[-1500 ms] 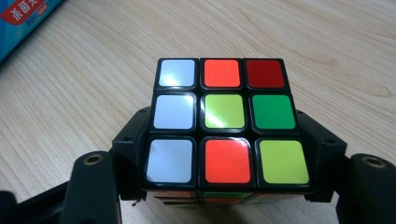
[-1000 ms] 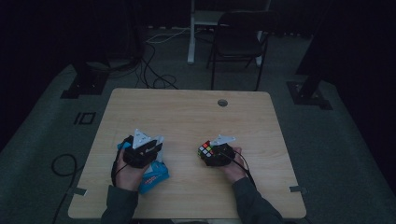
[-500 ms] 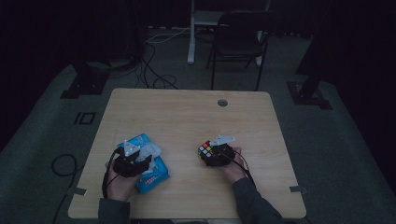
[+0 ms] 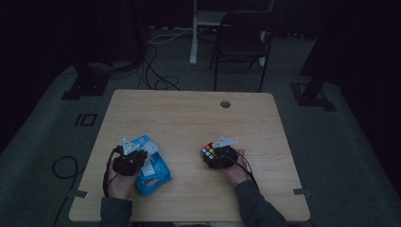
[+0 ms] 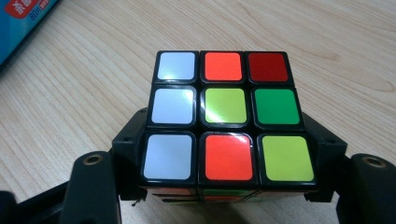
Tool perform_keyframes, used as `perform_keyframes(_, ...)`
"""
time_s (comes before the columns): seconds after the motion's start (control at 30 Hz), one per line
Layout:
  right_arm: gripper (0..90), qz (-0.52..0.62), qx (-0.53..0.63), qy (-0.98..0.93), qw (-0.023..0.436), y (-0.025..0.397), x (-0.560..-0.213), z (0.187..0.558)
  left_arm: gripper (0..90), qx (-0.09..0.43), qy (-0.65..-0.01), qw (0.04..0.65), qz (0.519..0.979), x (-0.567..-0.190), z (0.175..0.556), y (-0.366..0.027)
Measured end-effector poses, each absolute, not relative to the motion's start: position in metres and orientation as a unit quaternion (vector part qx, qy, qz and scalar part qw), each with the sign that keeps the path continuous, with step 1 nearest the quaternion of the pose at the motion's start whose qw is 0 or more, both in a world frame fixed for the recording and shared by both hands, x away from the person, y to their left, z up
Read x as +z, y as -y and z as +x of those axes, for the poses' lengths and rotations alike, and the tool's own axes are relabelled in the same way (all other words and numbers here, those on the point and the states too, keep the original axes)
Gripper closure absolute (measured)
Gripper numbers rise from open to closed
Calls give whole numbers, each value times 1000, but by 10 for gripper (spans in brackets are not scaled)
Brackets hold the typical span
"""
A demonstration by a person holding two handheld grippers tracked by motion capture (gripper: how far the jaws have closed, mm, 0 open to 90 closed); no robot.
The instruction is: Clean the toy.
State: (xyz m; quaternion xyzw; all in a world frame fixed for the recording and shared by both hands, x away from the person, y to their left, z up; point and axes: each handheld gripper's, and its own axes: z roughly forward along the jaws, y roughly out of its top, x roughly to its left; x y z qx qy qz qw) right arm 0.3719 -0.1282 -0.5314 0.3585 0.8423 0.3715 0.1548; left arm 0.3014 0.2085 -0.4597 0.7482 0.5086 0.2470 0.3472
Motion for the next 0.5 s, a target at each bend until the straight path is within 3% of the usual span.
perform_keyframes(0.23,333,358,372,-842,154,128,-531,372,852,268,-484,396,733,-429,300,-207)
perform_keyframes(0.5,335,357,371,-843,158,128,-531,371,850,267,-447,410,749,-409,312,-192)
